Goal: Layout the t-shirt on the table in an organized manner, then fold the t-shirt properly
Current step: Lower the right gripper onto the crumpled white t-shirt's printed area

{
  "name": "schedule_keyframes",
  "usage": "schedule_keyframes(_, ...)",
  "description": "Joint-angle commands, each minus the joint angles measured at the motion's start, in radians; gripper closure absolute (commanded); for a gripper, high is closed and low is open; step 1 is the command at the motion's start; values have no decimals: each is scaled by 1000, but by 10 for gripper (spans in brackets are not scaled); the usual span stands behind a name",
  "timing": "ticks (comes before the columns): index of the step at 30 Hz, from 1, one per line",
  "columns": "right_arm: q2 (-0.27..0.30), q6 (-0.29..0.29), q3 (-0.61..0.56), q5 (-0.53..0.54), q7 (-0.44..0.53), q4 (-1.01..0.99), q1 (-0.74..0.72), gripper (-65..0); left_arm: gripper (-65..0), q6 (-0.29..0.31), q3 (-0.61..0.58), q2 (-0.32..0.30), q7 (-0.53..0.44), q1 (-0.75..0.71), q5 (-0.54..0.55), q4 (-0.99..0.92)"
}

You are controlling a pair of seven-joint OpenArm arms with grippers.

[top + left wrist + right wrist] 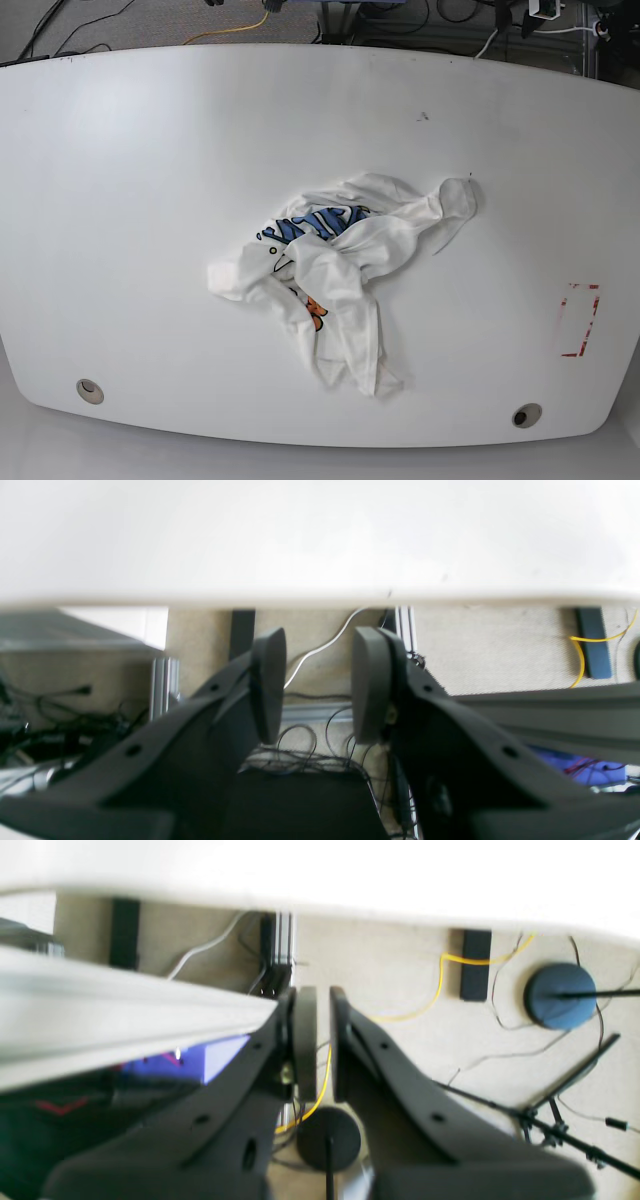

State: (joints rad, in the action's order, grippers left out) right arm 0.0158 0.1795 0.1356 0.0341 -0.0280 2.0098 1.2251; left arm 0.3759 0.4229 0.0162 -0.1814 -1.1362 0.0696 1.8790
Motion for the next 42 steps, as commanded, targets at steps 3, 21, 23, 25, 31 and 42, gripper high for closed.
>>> schedule_keyframes(3, 3, -1, 0, 8, 24, 16, -34, -36, -199, 2, 3, 0, -23, 26, 11, 15)
schedule_keyframes(21, 3, 1, 0, 0, 24, 15, -267, -36, -200, 2, 3, 1, -25, 209, 11, 50)
schedule_keyframes(23, 3, 1, -3, 2, 24, 13, -299, -36, -200, 2, 3, 1, -23, 252, 8, 50)
schedule_keyframes(25, 3, 1, -20, 2, 24, 12, -336, -36, -200, 2, 3, 0, -22, 290, 5, 50)
schedule_keyframes(31, 5, 1, -93, 0, -36, 13, -457, -38, -203, 2, 3, -3, 24, 393, 3, 50)
schedule_keyframes(42, 5, -1, -236, 0, -195, 15, -695, -49, -203, 2, 37, -3, 38, 523, 2, 47)
